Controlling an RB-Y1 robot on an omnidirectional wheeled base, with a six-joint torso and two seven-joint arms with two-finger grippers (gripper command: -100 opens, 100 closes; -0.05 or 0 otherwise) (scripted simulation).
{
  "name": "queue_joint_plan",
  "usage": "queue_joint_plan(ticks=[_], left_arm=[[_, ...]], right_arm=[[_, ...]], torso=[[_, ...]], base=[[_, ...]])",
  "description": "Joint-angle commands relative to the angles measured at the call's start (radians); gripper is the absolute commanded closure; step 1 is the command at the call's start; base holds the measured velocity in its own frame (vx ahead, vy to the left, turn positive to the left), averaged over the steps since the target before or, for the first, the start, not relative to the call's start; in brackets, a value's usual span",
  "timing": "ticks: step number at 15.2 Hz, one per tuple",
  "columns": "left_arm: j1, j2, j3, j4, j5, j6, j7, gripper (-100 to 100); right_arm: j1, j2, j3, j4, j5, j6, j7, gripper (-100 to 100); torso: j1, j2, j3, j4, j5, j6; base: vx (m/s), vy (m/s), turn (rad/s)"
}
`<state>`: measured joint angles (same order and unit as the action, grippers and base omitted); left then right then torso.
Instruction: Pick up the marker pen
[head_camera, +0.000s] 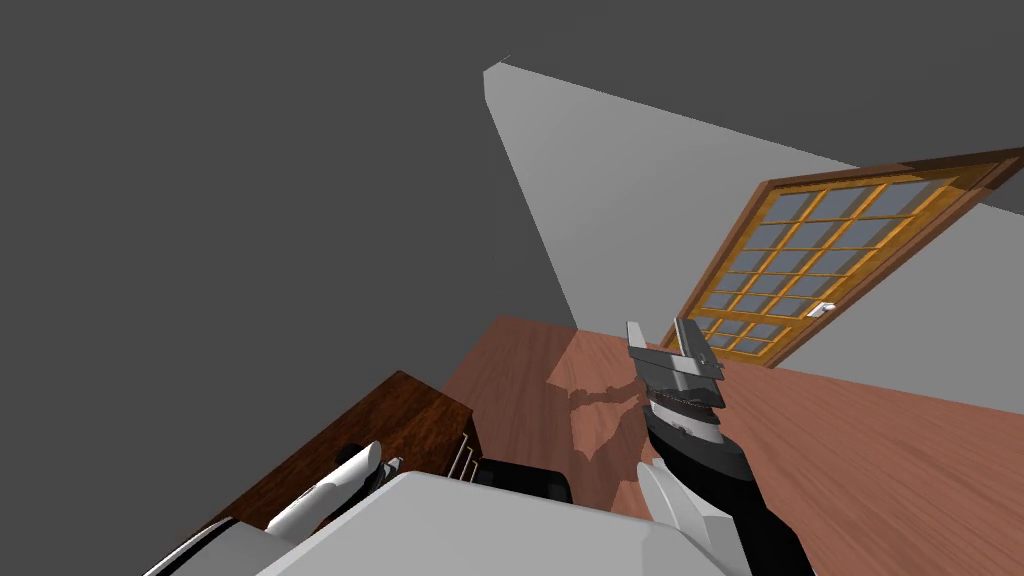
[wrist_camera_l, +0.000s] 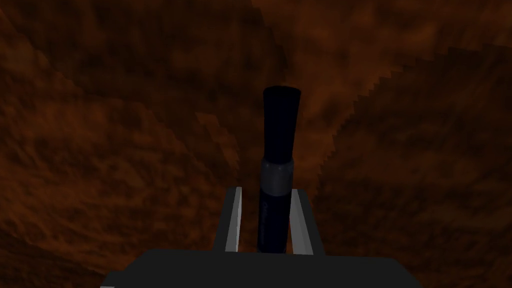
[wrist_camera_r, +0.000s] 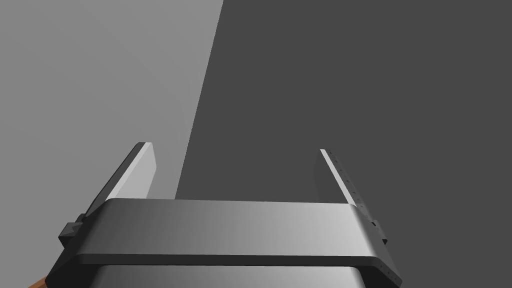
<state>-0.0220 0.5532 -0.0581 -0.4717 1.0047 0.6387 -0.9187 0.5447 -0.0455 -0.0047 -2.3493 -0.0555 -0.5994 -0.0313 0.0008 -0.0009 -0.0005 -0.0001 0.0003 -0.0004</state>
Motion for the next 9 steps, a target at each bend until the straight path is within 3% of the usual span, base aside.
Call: queue_joint_plan(ticks=[1, 3, 4, 8, 9], left_arm=[[0.000, 0.000, 0.000, 0.000, 0.000, 0.000, 0.000, 100], [0.000, 0.000, 0.000, 0.000, 0.000, 0.000, 0.000, 100], [0.013, 0.035, -0.002, -0.025, 0.027, 0.031, -0.012, 100], [0.018, 0.078, -0.002, -0.036, 0.068, 0.065, -0.043, 100], [0.021, 0.066, -0.002, -0.038, 0.056, 0.054, -0.030, 100]], right_arm=[[0.000, 0.000, 0.000, 0.000, 0.000, 0.000, 0.000, 0], [0.000, 0.000, 0.000, 0.000, 0.000, 0.000, 0.000, 0], [0.000, 0.000, 0.000, 0.000, 0.000, 0.000, 0.000, 0], [0.000, 0.000, 0.000, 0.000, 0.000, 0.000, 0.000, 0], [0.000, 0.000, 0.000, 0.000, 0.000, 0.000, 0.000, 0]], torso=[[0.000, 0.000, 0.000, 0.000, 0.000, 0.000], [-0.001, 0.000, 0.000, 0.000, 0.000, 0.000], [-0.001, 0.000, 0.000, 0.000, 0.000, 0.000], [-0.010, -0.001, -0.001, 0.000, -0.002, 0.000], [-0.010, -0.001, -0.001, 0.000, -0.002, 0.000]], base=[[-0.004, 0.005, 0.011], [0.000, 0.000, 0.000], [0.013, -0.048, 0.019], [0.015, -0.111, 0.036], [0.007, -0.057, 0.014]])
